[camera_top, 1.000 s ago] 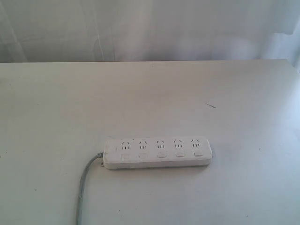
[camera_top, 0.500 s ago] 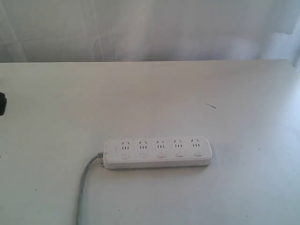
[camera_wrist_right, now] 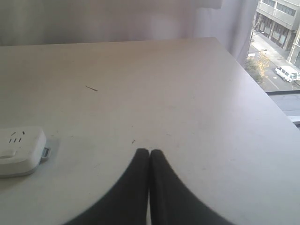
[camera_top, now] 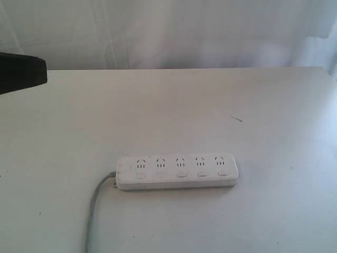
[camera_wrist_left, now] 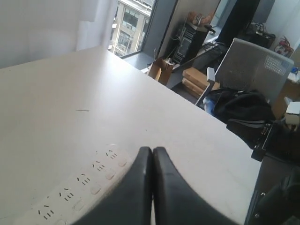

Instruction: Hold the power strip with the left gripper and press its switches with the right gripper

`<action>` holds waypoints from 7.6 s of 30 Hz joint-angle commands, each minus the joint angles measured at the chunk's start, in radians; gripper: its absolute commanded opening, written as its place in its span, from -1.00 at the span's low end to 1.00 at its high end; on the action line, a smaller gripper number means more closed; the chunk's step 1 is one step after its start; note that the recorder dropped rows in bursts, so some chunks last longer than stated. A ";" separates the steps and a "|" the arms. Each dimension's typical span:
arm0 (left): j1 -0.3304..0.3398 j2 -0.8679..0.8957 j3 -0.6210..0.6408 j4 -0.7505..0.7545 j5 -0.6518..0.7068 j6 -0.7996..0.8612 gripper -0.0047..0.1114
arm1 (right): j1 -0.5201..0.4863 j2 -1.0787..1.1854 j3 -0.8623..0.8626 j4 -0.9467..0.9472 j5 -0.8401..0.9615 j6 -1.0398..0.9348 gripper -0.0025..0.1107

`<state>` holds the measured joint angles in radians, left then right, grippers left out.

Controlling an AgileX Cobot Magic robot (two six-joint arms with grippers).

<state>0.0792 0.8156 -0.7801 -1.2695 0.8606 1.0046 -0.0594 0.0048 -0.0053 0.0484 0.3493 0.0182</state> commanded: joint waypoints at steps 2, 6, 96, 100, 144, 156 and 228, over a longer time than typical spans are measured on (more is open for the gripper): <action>-0.003 0.000 0.004 -0.040 -0.028 0.006 -0.92 | 0.003 -0.005 0.005 0.004 -0.007 0.003 -0.96; -0.003 0.000 0.004 -0.064 -0.070 0.002 -0.92 | 0.003 -0.005 0.005 0.004 -0.007 0.003 -0.96; -0.768 0.142 0.002 2.304 -0.502 -1.826 -0.92 | 0.003 -0.005 0.005 0.004 -0.007 0.025 -0.96; -0.853 0.266 0.002 2.155 -0.363 -1.506 -0.92 | 0.003 -0.005 0.005 0.004 -0.007 0.023 -0.96; -0.701 0.907 -0.480 1.211 -0.164 -0.244 -0.92 | 0.019 -0.005 0.005 0.004 -0.007 0.023 -0.96; -0.701 0.931 -0.477 1.213 -0.268 -0.198 0.49 | 0.019 -0.005 0.005 0.004 -0.007 0.023 -0.96; -0.699 1.210 -0.681 1.462 -0.163 -0.346 0.89 | 0.019 -0.005 0.005 0.004 -0.007 0.023 -0.96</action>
<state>-0.6244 2.0085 -1.4381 0.2050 0.6882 0.6507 -0.0418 0.0048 -0.0053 0.0484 0.3493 0.0398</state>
